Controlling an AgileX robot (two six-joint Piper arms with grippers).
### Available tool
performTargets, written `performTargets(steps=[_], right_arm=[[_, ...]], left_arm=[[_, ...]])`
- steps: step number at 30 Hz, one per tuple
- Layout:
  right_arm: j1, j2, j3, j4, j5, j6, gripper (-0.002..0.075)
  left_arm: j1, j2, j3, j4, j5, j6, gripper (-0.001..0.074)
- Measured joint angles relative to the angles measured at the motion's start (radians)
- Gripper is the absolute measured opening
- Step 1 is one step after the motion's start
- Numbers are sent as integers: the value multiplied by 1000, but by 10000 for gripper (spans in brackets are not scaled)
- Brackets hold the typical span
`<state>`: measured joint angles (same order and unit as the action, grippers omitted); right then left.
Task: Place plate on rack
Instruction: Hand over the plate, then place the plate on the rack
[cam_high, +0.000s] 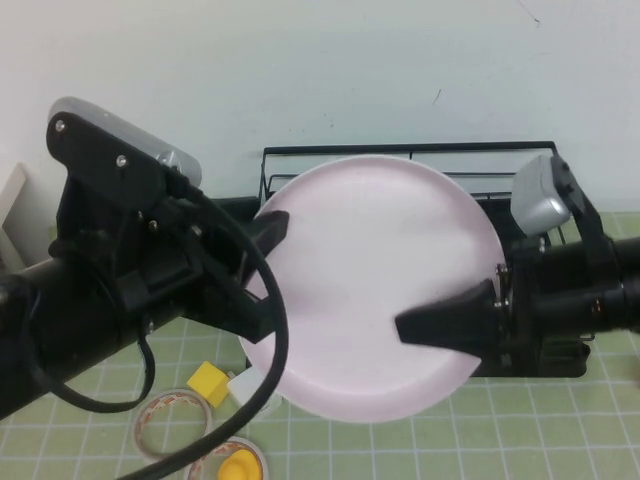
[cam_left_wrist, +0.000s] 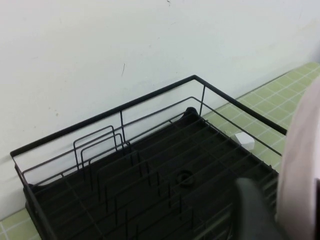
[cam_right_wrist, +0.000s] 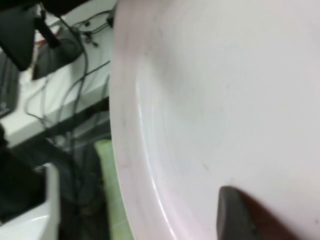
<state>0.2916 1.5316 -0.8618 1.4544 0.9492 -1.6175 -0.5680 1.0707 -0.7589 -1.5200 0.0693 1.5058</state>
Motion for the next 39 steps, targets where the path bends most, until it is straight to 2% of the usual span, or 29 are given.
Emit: performTargets(steps=[2, 5, 8, 11, 13, 15, 18, 19, 20, 22, 28, 39], right_arm=[[0, 0, -24, -10, -24, -9, 314], [0, 0, -81, -67, -67, -19, 312], [0, 2, -159, -164, -128, -26, 311], [2, 14, -245, -283, -207, -26, 310], [2, 31, -306, -361, -255, -31, 310], [2, 56, -366, -410, -288, -53, 309], [2, 106, -451, -432, -297, -125, 309], [2, 123, -474, -435, -297, -149, 309], [2, 145, -504, -436, -297, -178, 309], [2, 197, -564, -438, -297, -210, 309], [-25, 368, -759, -439, -283, -212, 309], [-99, 761, -1169, -439, -136, -70, 309]], left_arm=[[0, -2, 0, 0, -11, -14, 299], [0, -29, 0, -5, -60, -51, 429], [0, -77, 0, -63, -144, -67, 480], [0, -142, 0, -163, -283, -56, 480], [0, -195, 2, -200, -383, -36, 458], [0, -250, 21, -222, -458, -28, 398], [0, -344, 81, -234, -494, -18, 228], [0, -380, 106, -234, -494, -18, 141], [0, -416, 132, -237, -494, -16, 93], [0, -478, 179, -237, -494, -28, 42], [0, -656, 340, -237, -443, -165, 4], [0, -760, 503, -228, -69, -227, 0]])
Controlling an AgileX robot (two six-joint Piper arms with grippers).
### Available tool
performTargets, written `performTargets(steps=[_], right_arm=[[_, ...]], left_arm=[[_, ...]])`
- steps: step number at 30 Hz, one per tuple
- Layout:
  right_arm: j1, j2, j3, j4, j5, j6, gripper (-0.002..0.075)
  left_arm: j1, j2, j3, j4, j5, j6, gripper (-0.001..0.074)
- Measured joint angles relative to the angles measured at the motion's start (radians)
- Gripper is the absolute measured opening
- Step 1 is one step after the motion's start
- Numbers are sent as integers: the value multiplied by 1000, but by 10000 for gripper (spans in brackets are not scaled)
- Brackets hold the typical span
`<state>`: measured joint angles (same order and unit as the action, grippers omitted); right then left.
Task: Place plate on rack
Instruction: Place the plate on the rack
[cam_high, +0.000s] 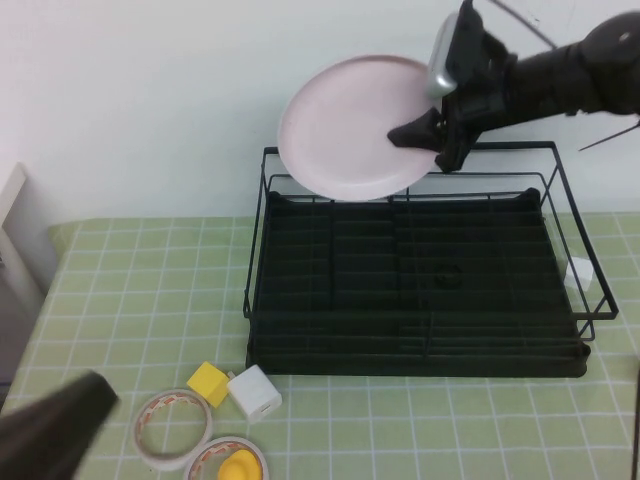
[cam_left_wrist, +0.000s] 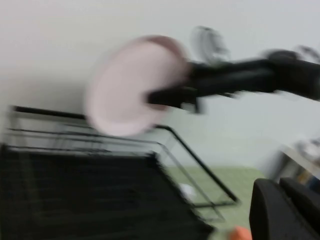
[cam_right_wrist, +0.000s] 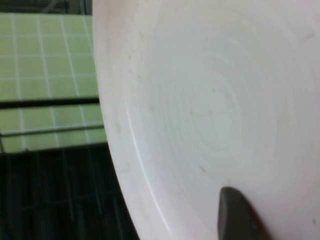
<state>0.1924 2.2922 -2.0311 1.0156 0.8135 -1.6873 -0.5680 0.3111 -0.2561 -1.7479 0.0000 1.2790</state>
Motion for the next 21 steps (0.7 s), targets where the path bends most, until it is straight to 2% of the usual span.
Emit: performTargets(steps=[6, 13, 21], right_arm=[[-7, 154, -127, 24, -10, 10, 309], [-7, 223, -146, 37, -94, -16, 309], [-7, 243, -152, 37, -98, -23, 309]], left_arm=[[0, -5, 7, 11, 122, -1, 0], [0, -5, 9, 14, 128, -1, 0], [0, -5, 24, 16, 125, -2, 0]])
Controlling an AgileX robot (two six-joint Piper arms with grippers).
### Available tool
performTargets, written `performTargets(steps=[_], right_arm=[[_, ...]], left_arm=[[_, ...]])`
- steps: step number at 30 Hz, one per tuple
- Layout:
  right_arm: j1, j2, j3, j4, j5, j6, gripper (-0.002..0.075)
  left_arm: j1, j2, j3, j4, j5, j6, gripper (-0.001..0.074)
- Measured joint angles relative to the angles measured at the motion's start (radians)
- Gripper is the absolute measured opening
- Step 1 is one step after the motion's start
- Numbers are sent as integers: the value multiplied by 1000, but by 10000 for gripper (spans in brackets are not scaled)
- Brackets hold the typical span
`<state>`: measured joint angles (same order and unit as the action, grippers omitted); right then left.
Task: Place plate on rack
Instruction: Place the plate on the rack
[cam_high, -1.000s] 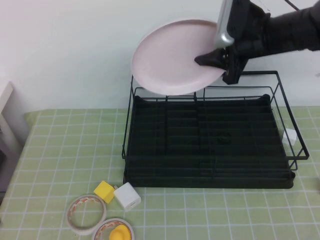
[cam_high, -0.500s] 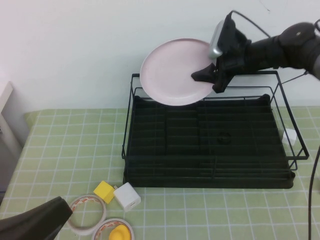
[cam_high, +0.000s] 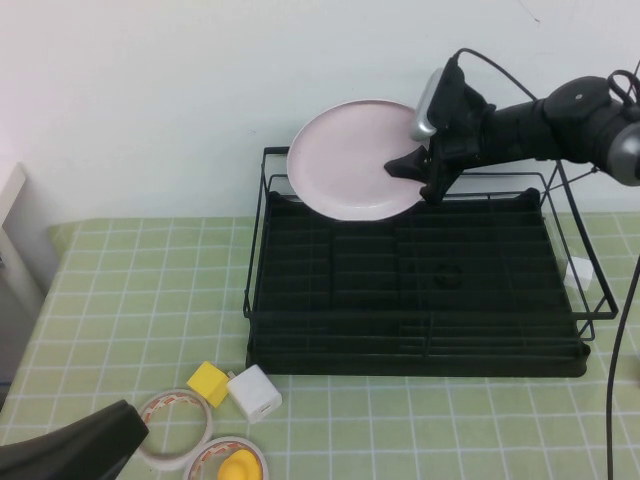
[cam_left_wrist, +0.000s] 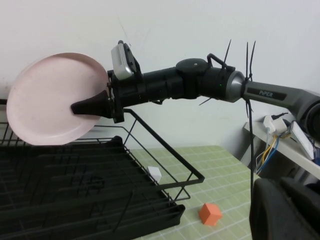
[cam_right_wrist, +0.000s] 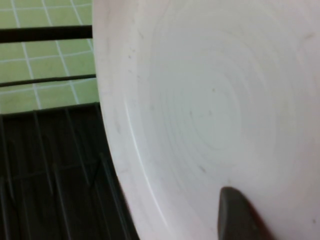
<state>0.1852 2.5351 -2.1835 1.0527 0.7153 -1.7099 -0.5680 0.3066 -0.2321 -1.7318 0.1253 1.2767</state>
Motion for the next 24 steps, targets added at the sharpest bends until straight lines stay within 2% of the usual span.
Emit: performTargets(steps=[11, 17, 24], right_arm=[[0, 42, -2, 5, 14, 40, 311], [0, 39, -2, 7, 25, 109, 437], [-4, -37, -2, 5, 125, 174, 444]], left_arm=[[0, 0, 6, 2, -1, 0, -1], [0, 0, 6, 2, -1, 0, -1], [0, 0, 6, 2, -1, 0, -1]])
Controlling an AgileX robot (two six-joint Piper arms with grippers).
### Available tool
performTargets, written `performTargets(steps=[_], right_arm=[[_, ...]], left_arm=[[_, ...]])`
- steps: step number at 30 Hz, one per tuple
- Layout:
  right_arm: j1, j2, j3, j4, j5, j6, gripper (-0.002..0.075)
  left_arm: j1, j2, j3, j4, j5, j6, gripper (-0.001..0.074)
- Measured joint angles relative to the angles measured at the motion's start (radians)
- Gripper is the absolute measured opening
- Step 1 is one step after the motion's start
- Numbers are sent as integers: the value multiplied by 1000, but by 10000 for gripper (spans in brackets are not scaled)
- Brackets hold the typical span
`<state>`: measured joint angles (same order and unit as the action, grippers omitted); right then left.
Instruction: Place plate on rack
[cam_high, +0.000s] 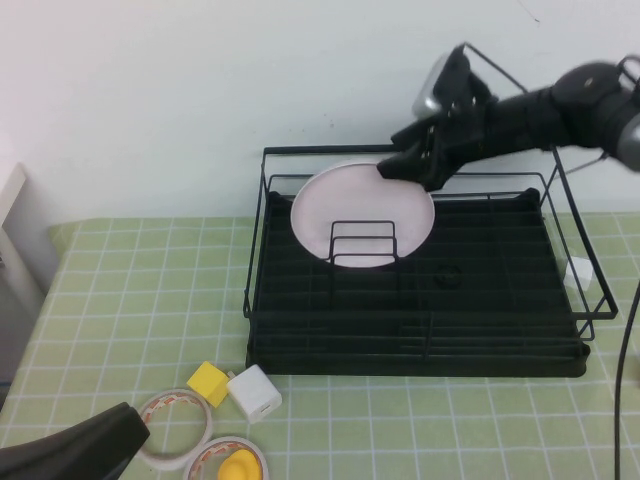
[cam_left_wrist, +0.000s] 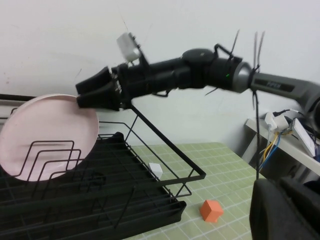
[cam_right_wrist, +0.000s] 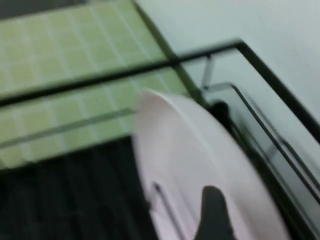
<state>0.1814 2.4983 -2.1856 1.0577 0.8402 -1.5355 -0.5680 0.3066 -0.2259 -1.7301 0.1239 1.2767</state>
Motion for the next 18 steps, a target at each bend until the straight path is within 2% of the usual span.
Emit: performTargets(steps=[4, 10, 13, 18], right_arm=[[-11, -80, 0, -4, 162, 61, 374], [-45, -237, 0, -41, 356, 228, 83], [-58, -324, 0, -86, 376, 367, 29], [-67, -489, 2, -151, 385, 540, 9]], left_arm=[[0, 0, 0, 0, 0, 0, -1], [0, 0, 0, 0, -21, 34, -1], [0, 0, 0, 0, -69, 59, -1], [0, 0, 0, -2, -157, 65, -1]])
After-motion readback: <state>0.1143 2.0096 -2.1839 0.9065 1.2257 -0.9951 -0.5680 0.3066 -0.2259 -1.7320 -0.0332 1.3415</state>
